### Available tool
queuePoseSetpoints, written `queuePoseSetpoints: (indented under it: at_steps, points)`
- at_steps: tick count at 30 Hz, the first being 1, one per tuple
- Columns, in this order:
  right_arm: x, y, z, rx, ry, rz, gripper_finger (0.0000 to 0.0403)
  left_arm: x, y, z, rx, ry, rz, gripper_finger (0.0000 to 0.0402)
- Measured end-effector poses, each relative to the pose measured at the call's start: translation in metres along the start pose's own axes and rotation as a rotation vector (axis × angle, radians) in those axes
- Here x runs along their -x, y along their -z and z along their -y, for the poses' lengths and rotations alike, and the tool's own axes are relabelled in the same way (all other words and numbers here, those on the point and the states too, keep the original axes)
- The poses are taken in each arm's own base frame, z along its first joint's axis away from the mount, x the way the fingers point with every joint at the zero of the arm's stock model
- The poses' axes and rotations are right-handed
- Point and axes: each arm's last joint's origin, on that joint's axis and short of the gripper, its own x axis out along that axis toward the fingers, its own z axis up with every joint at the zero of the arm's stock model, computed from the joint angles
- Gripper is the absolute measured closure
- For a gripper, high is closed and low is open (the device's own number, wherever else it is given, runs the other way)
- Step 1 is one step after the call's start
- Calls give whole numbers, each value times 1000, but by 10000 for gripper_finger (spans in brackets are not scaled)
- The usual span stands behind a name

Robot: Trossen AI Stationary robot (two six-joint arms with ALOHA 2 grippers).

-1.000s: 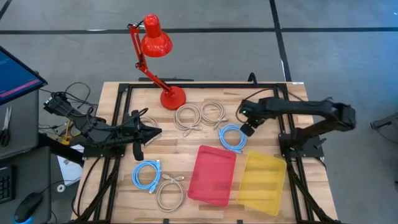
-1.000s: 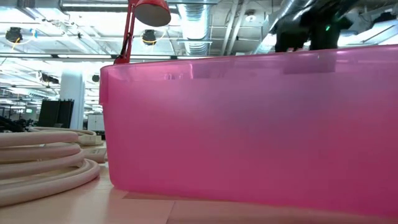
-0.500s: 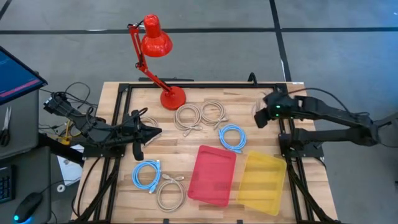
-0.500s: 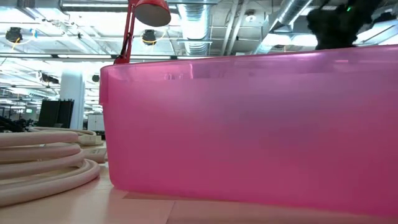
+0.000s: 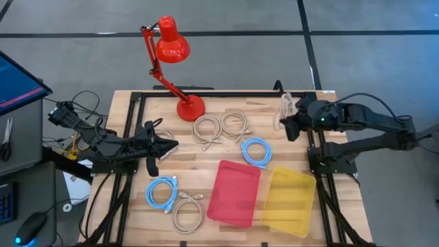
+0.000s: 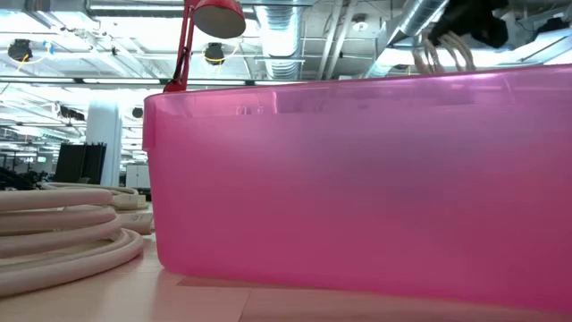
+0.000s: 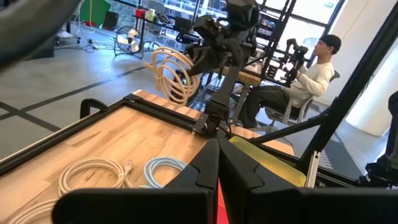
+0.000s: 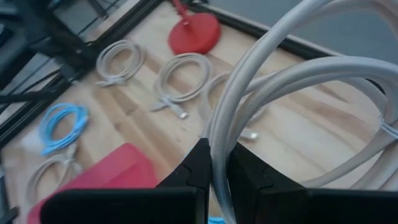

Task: Sort HDMI cables
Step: Put the brown HDMI cable into the pink bin

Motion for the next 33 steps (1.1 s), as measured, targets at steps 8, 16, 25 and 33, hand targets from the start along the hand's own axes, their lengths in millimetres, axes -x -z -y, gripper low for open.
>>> queuePoseSetpoints:
  at_steps: [8,16,25,33]
  points:
    - [-13,3,-41,68,-70,-104,380,0,0,0,0,-4,1,394]
    - [-24,17,-85,130,-146,-227,380,0,0,0,0,-4,1,394]
    - [-35,30,-127,194,-229,-363,380,0,0,0,0,-3,1,394]
    - [-53,37,-152,217,-254,-397,380,0,0,0,0,-3,1,394]
